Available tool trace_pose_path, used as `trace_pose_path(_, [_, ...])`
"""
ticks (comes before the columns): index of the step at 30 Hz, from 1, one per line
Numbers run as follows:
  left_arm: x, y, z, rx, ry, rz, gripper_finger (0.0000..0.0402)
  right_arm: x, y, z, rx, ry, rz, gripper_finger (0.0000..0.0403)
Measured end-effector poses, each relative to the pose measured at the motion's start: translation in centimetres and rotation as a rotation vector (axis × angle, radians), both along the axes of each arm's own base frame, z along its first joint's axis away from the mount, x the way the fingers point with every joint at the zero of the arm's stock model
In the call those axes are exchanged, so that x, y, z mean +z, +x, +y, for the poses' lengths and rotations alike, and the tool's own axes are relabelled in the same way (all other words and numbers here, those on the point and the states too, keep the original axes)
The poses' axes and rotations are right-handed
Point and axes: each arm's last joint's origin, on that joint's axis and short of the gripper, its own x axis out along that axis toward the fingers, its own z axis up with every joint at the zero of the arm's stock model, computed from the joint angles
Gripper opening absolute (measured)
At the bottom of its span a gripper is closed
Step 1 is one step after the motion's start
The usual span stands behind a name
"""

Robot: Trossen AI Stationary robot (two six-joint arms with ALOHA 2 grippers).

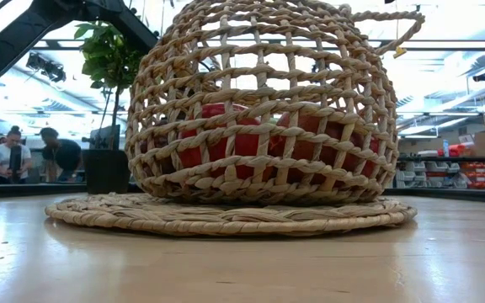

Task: Build produce basket
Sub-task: Put the red apple into the brown basket

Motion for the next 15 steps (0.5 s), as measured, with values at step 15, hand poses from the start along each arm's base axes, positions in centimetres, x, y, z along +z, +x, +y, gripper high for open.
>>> trace_pose_path(15, [2.6, 0.2, -0.4, -0.024, 0.03, -0.12, 0.0245, 0.0, 0.0, 0.0, 0.0, 0.0, 0.0, 0.0349])
